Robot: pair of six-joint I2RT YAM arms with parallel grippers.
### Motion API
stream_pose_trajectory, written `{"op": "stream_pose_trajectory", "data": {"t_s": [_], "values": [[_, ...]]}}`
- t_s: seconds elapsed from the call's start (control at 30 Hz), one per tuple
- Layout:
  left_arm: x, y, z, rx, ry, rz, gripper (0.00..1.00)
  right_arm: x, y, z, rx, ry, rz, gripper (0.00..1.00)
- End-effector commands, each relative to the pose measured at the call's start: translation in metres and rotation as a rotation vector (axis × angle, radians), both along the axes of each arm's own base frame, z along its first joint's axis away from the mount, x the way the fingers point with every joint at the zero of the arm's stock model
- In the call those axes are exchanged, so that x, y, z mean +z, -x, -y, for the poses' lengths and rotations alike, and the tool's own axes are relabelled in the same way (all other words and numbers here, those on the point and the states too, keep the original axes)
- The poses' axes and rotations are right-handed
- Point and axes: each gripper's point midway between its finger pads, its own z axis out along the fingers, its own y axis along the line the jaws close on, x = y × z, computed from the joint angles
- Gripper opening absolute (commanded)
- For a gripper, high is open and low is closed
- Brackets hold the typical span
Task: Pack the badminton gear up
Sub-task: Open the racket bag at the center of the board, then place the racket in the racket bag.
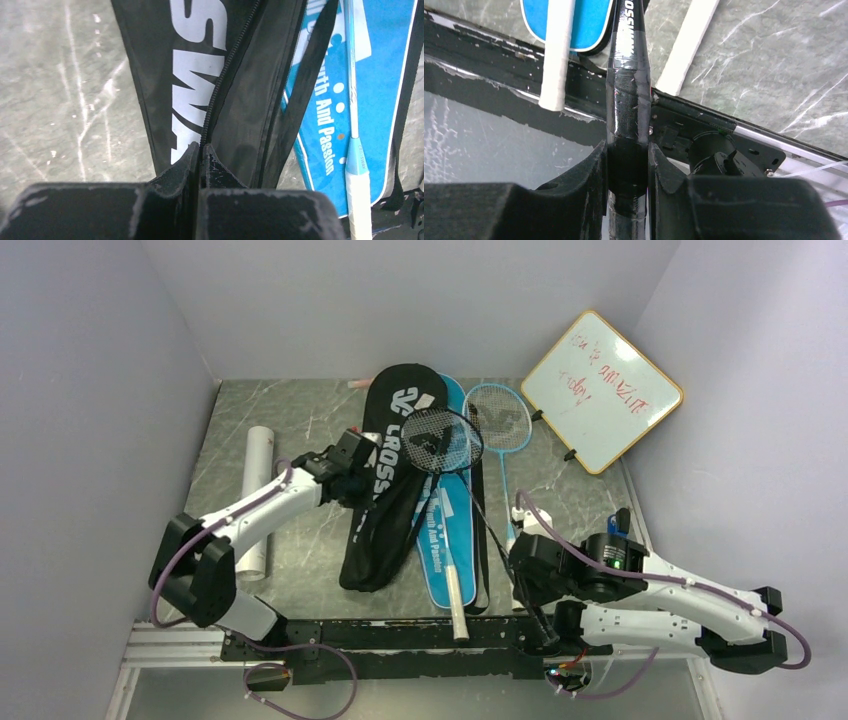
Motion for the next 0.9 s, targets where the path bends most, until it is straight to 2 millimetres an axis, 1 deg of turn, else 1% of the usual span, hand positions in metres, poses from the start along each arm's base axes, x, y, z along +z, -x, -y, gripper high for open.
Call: {"op": "stream_pose_trajectory", "data": {"t_s": [0.0, 0.13, 0.27, 0.33, 0.43, 0.5, 0.6, 0.67, 0.77, 0.87], "values": [[0.039, -0.03, -0.015, 0.07, 0.061, 0.157, 0.05, 0.016, 0.001, -0.009, 0.069, -0.057, 0.015, 0.0], [0.043, -0.023, -0.027, 0.078, 0.041, 0.152, 0.05, 0.034, 0.005, -0.025, 0.115, -0.178, 0.026, 0.0], [0.048, -0.014, -0.038, 0.087, 0.021, 0.166, 0.05, 0.034, 0.007, -0.027, 0.147, -0.175, 0.013, 0.0], [0.051, -0.014, -0.044, 0.092, 0.013, 0.177, 0.05, 0.039, 0.015, -0.032, 0.207, -0.204, -0.006, 0.0], [0.05, -0.017, -0.054, 0.101, -0.02, 0.169, 0.05, 0.062, 0.029, -0.049, 0.326, -0.362, -0.006, 0.0], [0.05, -0.021, -0.061, 0.108, -0.036, 0.163, 0.05, 0.069, 0.039, -0.049, 0.379, -0.395, -0.025, 0.0], [0.057, -0.032, -0.077, 0.142, -0.053, 0.179, 0.05, 0.061, 0.038, -0.039, 0.382, -0.325, -0.038, 0.0], [0.061, -0.04, -0.088, 0.167, -0.066, 0.185, 0.05, 0.058, 0.038, -0.037, 0.382, -0.304, -0.04, 0.0], [0.062, -0.049, -0.103, 0.194, -0.091, 0.175, 0.05, 0.061, 0.037, -0.038, 0.386, -0.304, -0.034, 0.0], [0.062, -0.057, -0.117, 0.221, -0.096, 0.174, 0.05, 0.056, 0.032, -0.033, 0.367, -0.248, -0.03, 0.0]]}}
